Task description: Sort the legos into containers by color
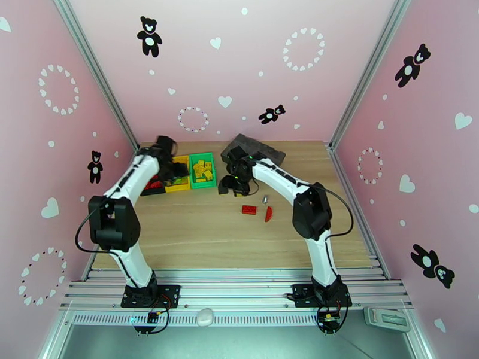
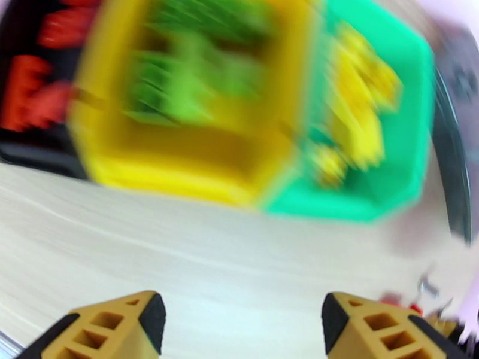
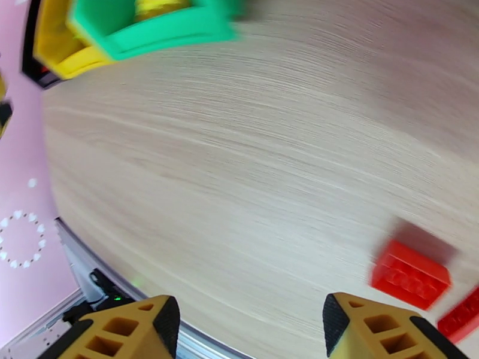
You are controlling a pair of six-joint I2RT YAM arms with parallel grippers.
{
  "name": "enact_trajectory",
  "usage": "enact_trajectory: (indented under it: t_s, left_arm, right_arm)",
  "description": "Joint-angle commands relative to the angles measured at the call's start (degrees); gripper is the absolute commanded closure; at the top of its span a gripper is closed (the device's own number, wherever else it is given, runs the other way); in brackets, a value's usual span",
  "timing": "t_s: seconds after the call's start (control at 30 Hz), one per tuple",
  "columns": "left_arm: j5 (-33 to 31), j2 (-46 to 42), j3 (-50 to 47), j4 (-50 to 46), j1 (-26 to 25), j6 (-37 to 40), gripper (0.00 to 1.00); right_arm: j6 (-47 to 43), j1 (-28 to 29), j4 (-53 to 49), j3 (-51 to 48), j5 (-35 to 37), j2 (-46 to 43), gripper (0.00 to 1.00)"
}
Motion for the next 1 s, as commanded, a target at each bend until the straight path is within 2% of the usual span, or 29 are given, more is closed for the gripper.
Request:
enact_trajectory:
  t_s: [0.0,0.2,0.43,0.73,0.97]
  left_arm:
    - [1.4,0.2,-1.9,2.9,-6.1,-2.9,0.26]
    - [1.5,5.9,1.1,4.3,-18.5,-4.2,0.26]
    - [0.8,15.0,14.6,0.3,-29.4,-0.2,0.29]
    - [-0.4,28.3,33.4,-7.0,-39.0,0.7,0.39]
    - [-2.9,35.0,39.9,-10.2,-42.5,-0.3,0.40]
  right_arm:
    - [1.1,-2.4,1.2,-6.8,3.4,-8.3,0.31]
    - [1.5,-8.0,2.5,-20.3,5.9,-19.4,0.29]
    - [2.8,-18.3,1.5,-34.4,7.2,-32.9,0.27]
    - [3.5,-28.3,0.5,-45.3,4.9,-44.9,0.30]
    - [4.3,-29.2,-0.7,-48.6,4.5,-50.5,0.30]
